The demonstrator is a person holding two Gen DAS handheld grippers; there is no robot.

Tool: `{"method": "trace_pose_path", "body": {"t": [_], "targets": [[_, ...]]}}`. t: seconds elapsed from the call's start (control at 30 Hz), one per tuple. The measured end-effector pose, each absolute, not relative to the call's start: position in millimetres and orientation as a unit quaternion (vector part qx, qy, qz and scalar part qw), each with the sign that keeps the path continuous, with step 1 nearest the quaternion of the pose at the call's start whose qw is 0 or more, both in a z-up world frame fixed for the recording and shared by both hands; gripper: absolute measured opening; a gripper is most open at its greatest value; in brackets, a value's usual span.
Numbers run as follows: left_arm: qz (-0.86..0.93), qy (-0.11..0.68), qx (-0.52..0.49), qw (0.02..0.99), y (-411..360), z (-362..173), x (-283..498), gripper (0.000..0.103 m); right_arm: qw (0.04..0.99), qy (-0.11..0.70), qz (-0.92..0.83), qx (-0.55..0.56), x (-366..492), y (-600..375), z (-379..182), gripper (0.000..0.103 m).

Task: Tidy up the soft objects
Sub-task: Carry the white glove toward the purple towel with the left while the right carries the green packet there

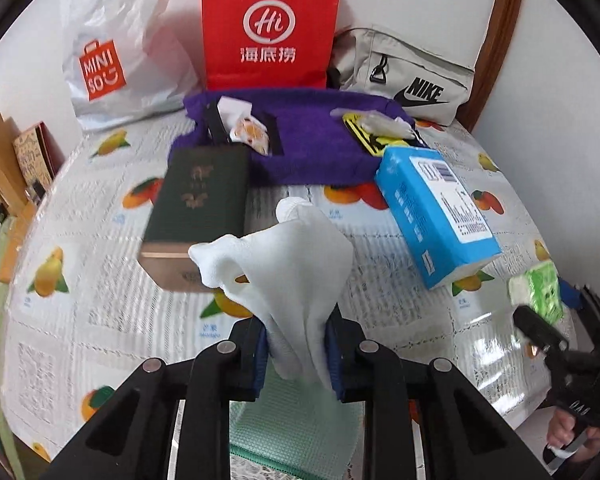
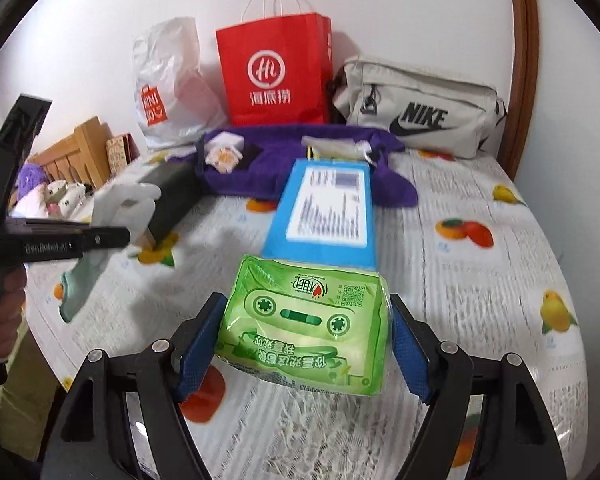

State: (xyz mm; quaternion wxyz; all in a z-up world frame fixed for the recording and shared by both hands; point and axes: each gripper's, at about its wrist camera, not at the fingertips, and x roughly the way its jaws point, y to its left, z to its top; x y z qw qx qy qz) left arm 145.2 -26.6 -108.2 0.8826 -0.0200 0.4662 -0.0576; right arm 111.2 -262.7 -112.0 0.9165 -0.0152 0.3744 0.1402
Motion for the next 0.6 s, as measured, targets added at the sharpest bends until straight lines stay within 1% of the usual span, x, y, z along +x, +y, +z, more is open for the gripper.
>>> {"method": "trace_pose_path", "body": {"t": [0.23, 0.6], "targets": [[-0.067, 0.454, -0.047, 0.887, -17, -89, 156, 0.023, 0.926, 0.351, 0.140, -0.014, 138, -257, -80, 0.078], [-0.063, 0.436, -0.054, 0.896, -3, -62, 182, 0.024, 0.928, 0.337, 0.160, 0.000, 174, -243, -52, 0.078]]}}
